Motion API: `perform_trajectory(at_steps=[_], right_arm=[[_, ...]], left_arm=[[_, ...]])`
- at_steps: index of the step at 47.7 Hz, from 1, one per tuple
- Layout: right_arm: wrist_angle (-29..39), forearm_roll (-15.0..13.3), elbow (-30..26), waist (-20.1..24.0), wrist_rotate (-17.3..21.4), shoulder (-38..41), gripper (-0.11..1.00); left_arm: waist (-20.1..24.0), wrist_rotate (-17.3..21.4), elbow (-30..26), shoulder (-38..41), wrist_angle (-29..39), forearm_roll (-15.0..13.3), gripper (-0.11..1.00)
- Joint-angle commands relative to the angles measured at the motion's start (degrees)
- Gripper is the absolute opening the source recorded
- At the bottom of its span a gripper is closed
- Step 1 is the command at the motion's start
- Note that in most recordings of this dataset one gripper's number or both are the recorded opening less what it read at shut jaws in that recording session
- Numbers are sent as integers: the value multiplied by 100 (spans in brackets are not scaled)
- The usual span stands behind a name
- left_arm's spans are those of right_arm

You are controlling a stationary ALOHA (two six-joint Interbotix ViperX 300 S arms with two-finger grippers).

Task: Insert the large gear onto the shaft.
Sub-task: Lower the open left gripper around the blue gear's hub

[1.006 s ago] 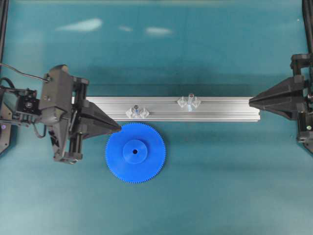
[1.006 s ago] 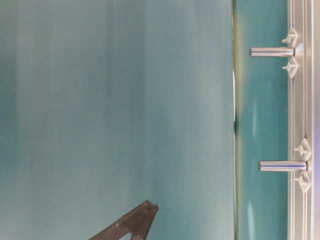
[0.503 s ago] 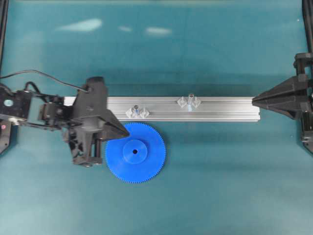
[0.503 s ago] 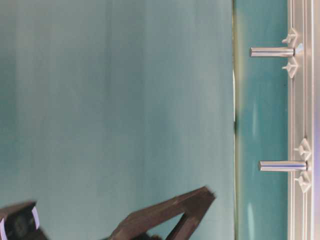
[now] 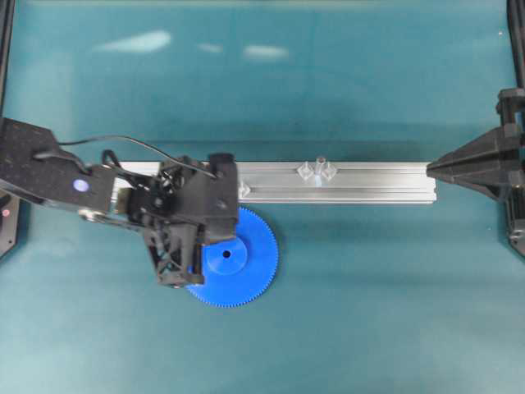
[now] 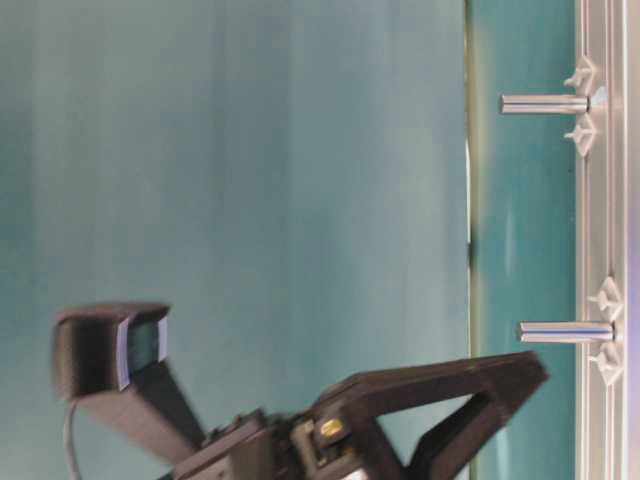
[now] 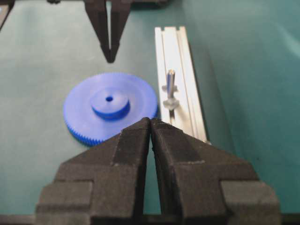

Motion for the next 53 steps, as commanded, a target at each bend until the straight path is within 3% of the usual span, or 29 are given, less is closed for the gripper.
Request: perform_trajectory(at_steps=[1,25,35,53], right_arm=[[-26,9,-44,-9,62,26,16],[-9,9,35,-9,70,-9,16],[-9,18,105,-9,316,-70,16],[-9,18,141,-9,378,-237,16]], left_arm=[[-26,9,-202,53,53,18,2],[-62,70,-677,712,879,9,2],[-105,88,-923,853,1178,18,2],[-255,97,-967,1028,1230,18,2]])
